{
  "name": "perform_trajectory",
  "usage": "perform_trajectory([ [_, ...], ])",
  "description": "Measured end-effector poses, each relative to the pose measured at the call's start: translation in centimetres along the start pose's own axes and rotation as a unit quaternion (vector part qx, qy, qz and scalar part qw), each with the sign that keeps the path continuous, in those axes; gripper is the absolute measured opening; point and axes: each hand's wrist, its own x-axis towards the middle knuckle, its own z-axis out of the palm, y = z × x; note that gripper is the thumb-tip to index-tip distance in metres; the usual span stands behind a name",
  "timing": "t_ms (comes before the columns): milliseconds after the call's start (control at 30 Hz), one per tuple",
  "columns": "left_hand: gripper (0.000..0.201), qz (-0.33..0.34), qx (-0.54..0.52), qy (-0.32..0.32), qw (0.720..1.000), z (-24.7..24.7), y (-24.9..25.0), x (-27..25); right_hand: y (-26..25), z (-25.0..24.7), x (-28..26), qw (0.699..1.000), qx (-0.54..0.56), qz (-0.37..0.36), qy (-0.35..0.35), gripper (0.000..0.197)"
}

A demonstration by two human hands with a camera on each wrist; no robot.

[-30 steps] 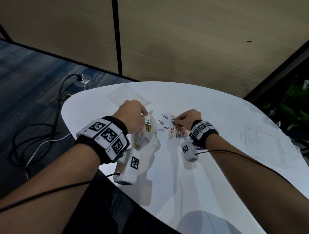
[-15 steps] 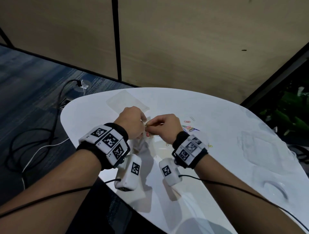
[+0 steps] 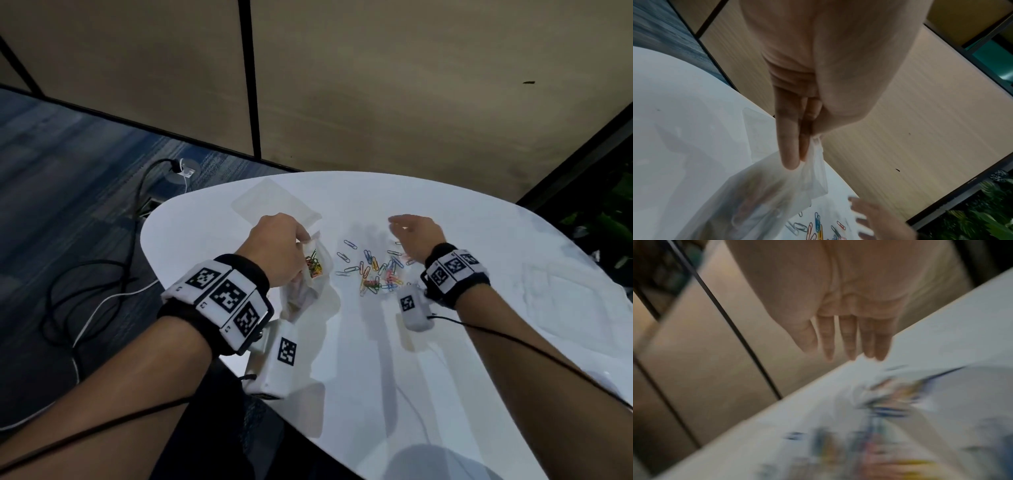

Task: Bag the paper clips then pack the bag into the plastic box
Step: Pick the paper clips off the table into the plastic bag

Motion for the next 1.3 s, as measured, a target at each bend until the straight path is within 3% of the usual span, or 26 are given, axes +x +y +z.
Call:
perform_trajectory([
  [67, 0.032, -0.002, 0.000, -0.001, 1.000, 0.0, -0.3, 0.1, 3.6, 0.5, 2.4, 0.989, -0.114, 0.091, -0.024, 0.053],
  [200, 0.031, 0.000, 0.011, -0.006, 1.000, 0.0, -0.6, 0.4, 5.3, 3.0, 4.0, 0.977, -0.190, 0.079, -0.057, 0.059],
  [367, 0.033, 0.002, 0.021, -0.007, 1.000, 0.1, -0.4, 0.4, 0.9, 6.8, 2.0, 0.972, -0.200, -0.033, -0.116, 0.060],
  [533, 0.031, 0.002, 0.028, -0.004, 1.000, -0.1, -0.3, 0.3, -0.8, 9.9, -1.9, 0.898, -0.330, -0.218, -0.193, 0.060],
  [600, 0.032, 0.000, 0.028, -0.002, 1.000, -0.3, -0.3, 0.2, -0.4, 9.7, -3.8, 0.869, -0.379, -0.268, -0.173, 0.063],
  [667, 0.033, -0.003, 0.031, -0.005, 1.000, -0.4, -0.4, 0.0, 0.7, 8.9, -5.4, 0.842, -0.427, -0.298, -0.143, 0.061],
  [800, 0.037, -0.011, 0.029, -0.010, 0.999, -0.5, -0.4, -0.2, 3.8, 7.1, -5.6, 0.830, -0.448, -0.302, -0.140, 0.070],
  [867, 0.039, -0.015, 0.031, -0.016, 0.999, -0.5, -0.5, -0.2, 4.9, 7.1, -5.1, 0.818, -0.451, -0.328, -0.140, 0.059],
  [1000, 0.037, -0.009, 0.034, -0.015, 0.999, -0.2, -0.3, -0.2, 4.1, 6.3, -5.2, 0.861, -0.407, -0.279, -0.124, 0.019],
  [1133, 0.035, 0.000, 0.047, -0.017, 0.999, 0.4, 0.2, -0.3, 2.9, 4.4, -4.8, 0.928, -0.307, -0.195, -0.083, 0.026],
  [1233, 0.034, 0.002, 0.056, -0.024, 0.998, 0.7, 0.8, -0.4, 2.8, 2.6, -4.9, 0.982, -0.155, -0.104, -0.019, 0.018],
  [1300, 0.034, 0.004, 0.063, -0.027, 0.998, 0.9, 1.2, -0.5, 2.5, 1.3, -5.0, 1.000, -0.021, -0.017, 0.008, 0.012],
])
